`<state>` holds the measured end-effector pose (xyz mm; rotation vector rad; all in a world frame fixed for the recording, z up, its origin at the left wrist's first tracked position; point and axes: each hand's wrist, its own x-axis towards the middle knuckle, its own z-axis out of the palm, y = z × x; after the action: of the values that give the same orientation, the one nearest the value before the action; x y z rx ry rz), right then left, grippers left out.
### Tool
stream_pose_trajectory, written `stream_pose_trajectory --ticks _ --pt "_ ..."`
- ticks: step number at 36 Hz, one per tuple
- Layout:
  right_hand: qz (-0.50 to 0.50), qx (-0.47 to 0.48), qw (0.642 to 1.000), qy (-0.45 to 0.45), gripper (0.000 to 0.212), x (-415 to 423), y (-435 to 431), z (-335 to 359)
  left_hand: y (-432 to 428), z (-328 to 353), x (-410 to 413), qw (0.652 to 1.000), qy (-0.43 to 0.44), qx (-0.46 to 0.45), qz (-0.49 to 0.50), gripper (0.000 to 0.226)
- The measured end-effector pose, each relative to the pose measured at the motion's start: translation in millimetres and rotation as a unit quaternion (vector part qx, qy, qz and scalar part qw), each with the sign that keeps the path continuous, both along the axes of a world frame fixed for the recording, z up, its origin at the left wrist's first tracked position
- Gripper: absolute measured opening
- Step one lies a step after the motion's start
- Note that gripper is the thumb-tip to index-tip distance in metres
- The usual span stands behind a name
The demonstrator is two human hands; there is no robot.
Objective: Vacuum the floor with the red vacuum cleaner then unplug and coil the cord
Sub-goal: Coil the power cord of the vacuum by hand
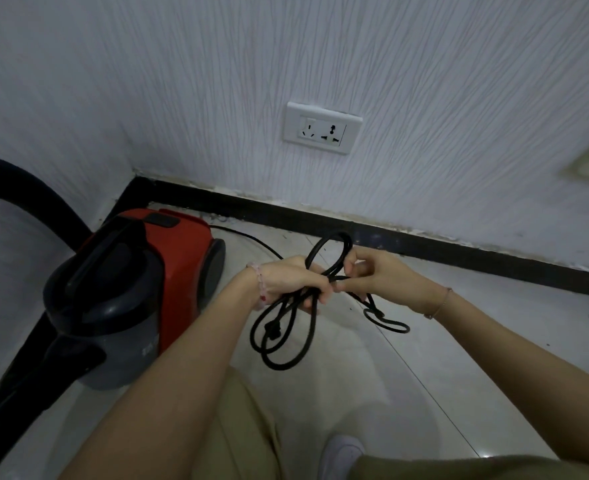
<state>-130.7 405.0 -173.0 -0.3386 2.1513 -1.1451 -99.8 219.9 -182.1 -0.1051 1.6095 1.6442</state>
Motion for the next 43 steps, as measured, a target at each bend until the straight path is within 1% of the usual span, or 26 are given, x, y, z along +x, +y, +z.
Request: stream_pose_trajectory --ticks 2,5,6,8,10,11,13,16,18,20,21,22,24,25,26,27,28,31,33,34,36,38,39,40,42,43 --pt "0.001 -0.017 0.999 -0.043 0.019 0 9 -4 -5 0 0 0.998 -0.003 0.035 0.051 0.013" --pt "0.019 0.024 0.999 -0.03 0.01 -1 19 -9 -16 -1 -6 0.974 -0.015 0.168 0.15 0.02" --pt "0.024 0.044 0.999 -0.02 0.009 -2 23 -11 -21 -1 -8 0.955 -0.025 0.226 0.191 0.02" --pt "0.032 0.077 0.996 -0.012 0.012 -2 30 -16 -29 -3 -12 0.898 -0.046 0.332 0.285 0.022" --pt "0.029 0.096 0.995 -0.012 0.016 -2 38 -23 -36 -6 -14 0.841 -0.051 0.395 0.365 0.024" --pt "0.012 0.095 0.995 -0.007 0.017 -2 42 -25 -37 -9 -15 0.825 -0.046 0.405 0.391 0.024" --pt "-0.034 0.086 0.995 0.028 0.017 -4 47 -26 -38 -12 -15 0.815 -0.039 0.398 0.42 0.024" --pt "-0.06 0.126 0.984 0.115 0.013 -9 45 -24 -35 -13 -16 0.823 -0.026 0.362 0.437 0.024" --pt "-0.078 0.165 0.963 0.197 0.011 -10 42 -25 -34 -10 -16 0.829 -0.018 0.342 0.442 0.025" --pt "-0.119 0.165 0.946 0.253 0.009 -11 39 -28 -34 -9 -16 0.829 -0.018 0.342 0.442 0.026" --pt "-0.146 0.16 0.946 0.241 0.01 -12 39 -29 -34 -8 -15 0.829 -0.02 0.345 0.439 0.026" --pt "-0.18 0.152 0.952 0.195 0.012 -13 37 -29 -33 -8 -15 0.832 -0.02 0.347 0.433 0.027" --pt "-0.264 0.087 0.96 0.022 0.014 -12 32 -25 -31 -9 -13 0.845 -0.012 0.331 0.419 0.025" --pt "-0.298 0.034 0.952 -0.061 0.012 -11 29 -23 -29 -9 -12 0.853 -0.005 0.318 0.414 0.024" --pt "-0.322 -0.013 0.94 -0.112 0.008 -10 28 -23 -27 -8 -12 0.858 0.001 0.308 0.412 0.024" --pt "-0.333 -0.04 0.934 -0.126 0.007 -9 26 -23 -26 -8 -11 0.859 0.003 0.302 0.412 0.024" --pt "-0.332 -0.046 0.935 -0.116 0.007 -8 26 -24 -25 -7 -11 0.86 0.007 0.298 0.415 0.024" --pt "-0.279 0.014 0.96 -0.037 0.012 -7 26 -28 -25 -7 -11 0.857 0.02 0.283 0.43 0.023" --pt "-0.201 0.124 0.971 0.046 0.022 -8 29 -34 -26 -7 -11 0.852 0.026 0.274 0.445 0.023" --pt "-0.15 0.188 0.967 0.081 0.031 -9 31 -38 -27 -7 -11 0.848 0.028 0.274 0.453 0.023" --pt "-0.075 0.253 0.96 0.093 0.05 -9 37 -45 -30 -5 -11 0.834 0.031 0.289 0.468 0.023" --pt "-0.044 0.252 0.965 0.059 0.066 -6 42 -51 -36 -3 -12 0.814 0.03 0.318 0.485 0.025" --pt "-0.03 0.262 0.962 0.065 0.073 -4 46 -55 -40 -3 -13 0.803 0.028 0.333 0.494 0.026" --pt "-0.011 0.295 0.951 0.096 0.077 -2 50 -58 -44 -3 -13 0.791 0.024 0.348 0.502 0.026" --pt "0.048 0.399 0.899 0.175 0.078 1 60 -65 -50 -5 -13 0.772 0.014 0.377 0.511 0.028" --pt "0.07 0.445 0.874 0.183 0.077 2 65 -66 -53 -5 -12 0.767 0.01 0.388 0.511 0.029"
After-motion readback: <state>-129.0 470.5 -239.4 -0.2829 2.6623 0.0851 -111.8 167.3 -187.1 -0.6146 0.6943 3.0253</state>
